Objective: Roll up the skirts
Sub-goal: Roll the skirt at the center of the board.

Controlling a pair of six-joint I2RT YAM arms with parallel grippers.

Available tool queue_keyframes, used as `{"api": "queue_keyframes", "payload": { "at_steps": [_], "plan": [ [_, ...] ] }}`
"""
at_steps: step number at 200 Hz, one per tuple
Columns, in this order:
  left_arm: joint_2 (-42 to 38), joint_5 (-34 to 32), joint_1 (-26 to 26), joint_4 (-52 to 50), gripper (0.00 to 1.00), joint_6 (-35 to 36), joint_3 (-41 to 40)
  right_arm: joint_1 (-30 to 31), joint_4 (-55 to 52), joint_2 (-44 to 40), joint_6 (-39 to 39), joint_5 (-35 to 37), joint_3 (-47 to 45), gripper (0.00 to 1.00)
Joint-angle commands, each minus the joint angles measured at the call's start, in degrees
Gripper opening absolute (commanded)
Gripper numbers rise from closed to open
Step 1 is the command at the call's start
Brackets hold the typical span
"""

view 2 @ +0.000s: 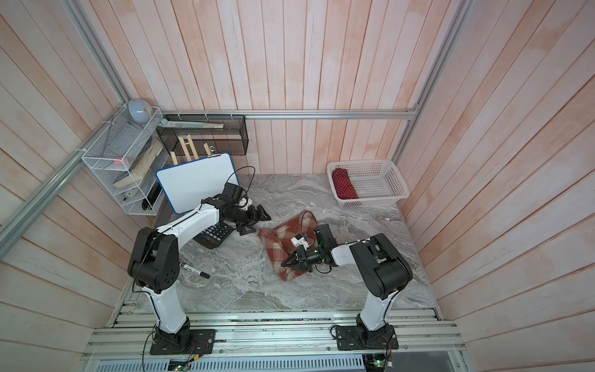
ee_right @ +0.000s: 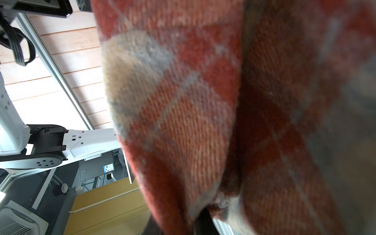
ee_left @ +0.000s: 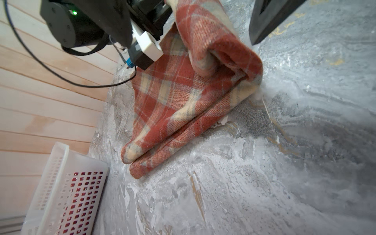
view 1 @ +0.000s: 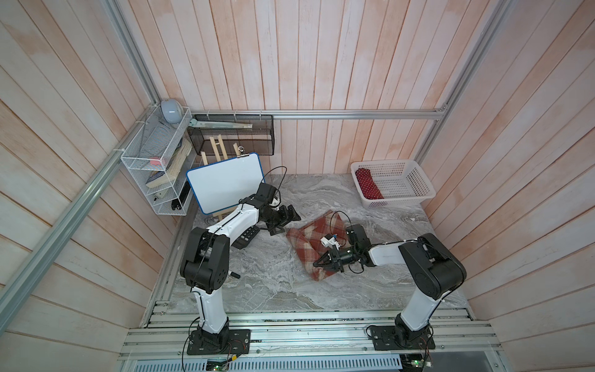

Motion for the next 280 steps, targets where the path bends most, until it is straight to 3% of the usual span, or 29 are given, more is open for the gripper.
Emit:
{"api": "queue_keyframes", "payload": {
  "at_steps": [1,23,46,59,85,103,115,124,188,223,250,280],
  "plan": [
    [0.69,1.48,-0.88,-0.23,0.78,1.51,-2.02,-1.29,0.29,1.43,0.98,1.04,-1.07,0.04],
    [-0.9,3.36,-0.88,3.29,0.51,-0.76,-5.14,-1.7,-2.04,1.65,-0.26,2.41,-0.86,0.04],
    [-2.18,2.81,-1.02,3.33,0.53,-1.63,-5.67,-2.02,-2.42,2.25,-0.49,3.05,-1.25,0.04],
    [-2.33,2.84,-0.98,2.89,0.61,-1.7,-5.67,-2.14,-2.78,2.49,-0.72,3.39,-1.09,0.04],
    [-1.57,3.8,-1.23,4.2,0.58,-2.46,-5.96,-2.15,-5.32,2.81,-2.74,3.86,-0.21,0.04],
    [-0.37,4.58,-1.46,5.6,0.4,-3.14,-5.76,-2.17,-5.54,2.79,-2.82,3.85,-0.2,0.04],
    [0.32,5.46,-1.52,6.86,0.1,-4.05,-5.73,-2.19,-5.59,2.63,-2.71,3.84,-0.37,0.04],
    [0.81,5.99,-1.67,7.86,0.0,-4.66,-5.68,-2.27,-5.53,2.46,-2.62,3.88,-0.45,0.04],
    [6.0,6.58,-3.04,7.81,0.0,-5.7,-2.77,-2.53,-6.19,2.19,-2.19,5.43,-0.46,0.06],
    [9.27,5.18,-3.48,6.87,0.0,-5.42,-1.91,-2.48,-13.3,0.16,-5.78,8.76,1.62,0.23],
    [12.07,5.12,-3.85,5.61,0.0,-5.03,0.0,-2.6,-23.06,-4.93,-10.73,16.03,5.16,0.62],
    [13.64,4.55,-4.3,4.12,0.0,-4.35,2.39,-2.55,-37.03,-11.34,-16.99,28.21,12.86,0.64]
  ]
}}
